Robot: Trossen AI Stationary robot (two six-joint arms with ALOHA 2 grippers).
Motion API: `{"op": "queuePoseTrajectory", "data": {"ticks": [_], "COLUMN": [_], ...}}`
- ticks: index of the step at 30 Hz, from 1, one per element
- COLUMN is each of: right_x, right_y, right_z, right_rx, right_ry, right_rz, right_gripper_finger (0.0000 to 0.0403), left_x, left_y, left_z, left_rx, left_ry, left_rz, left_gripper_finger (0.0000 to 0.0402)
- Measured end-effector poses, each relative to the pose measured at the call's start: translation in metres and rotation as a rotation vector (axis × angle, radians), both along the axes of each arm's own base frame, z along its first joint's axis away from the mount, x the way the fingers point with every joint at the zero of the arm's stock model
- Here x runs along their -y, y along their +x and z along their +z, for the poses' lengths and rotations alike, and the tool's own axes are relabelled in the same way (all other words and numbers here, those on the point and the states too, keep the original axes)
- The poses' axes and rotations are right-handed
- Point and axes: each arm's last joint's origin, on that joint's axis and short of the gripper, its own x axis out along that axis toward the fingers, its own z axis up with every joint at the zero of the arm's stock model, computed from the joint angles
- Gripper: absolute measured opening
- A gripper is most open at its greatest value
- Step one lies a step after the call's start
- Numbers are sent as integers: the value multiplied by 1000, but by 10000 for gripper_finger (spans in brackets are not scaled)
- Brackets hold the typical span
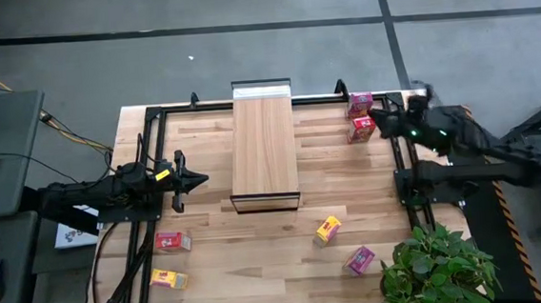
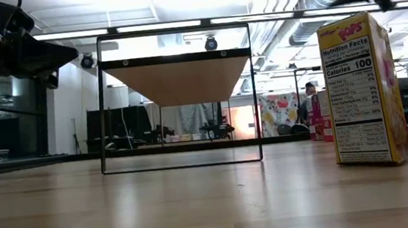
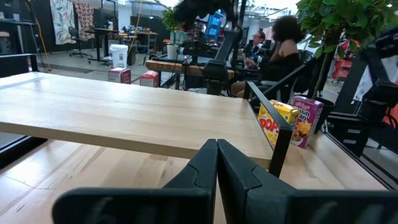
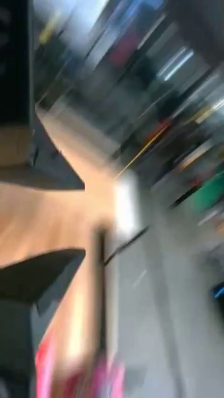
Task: Stack cereal on shelf
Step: Put the top red cereal box on the shelf
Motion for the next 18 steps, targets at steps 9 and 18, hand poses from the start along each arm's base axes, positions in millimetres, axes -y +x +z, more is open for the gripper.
{"op": "queuePoseTrajectory", "data": {"ticks": [9,18], "right_x": [55,100], "right_y": [57,101], "right_z": [0,-42], "right_rx": [-1035,-1505], "right_ry": [187,73], "right_rz": [489,820], "right_gripper_finger": [262,264], "left_x": [0,0], "left_y": [0,0], "left_z": [0,0], "left_rx": [0,-1], "left_ry": [0,0], "left_rz": [0,0], "left_gripper_finger": [3,3]}}
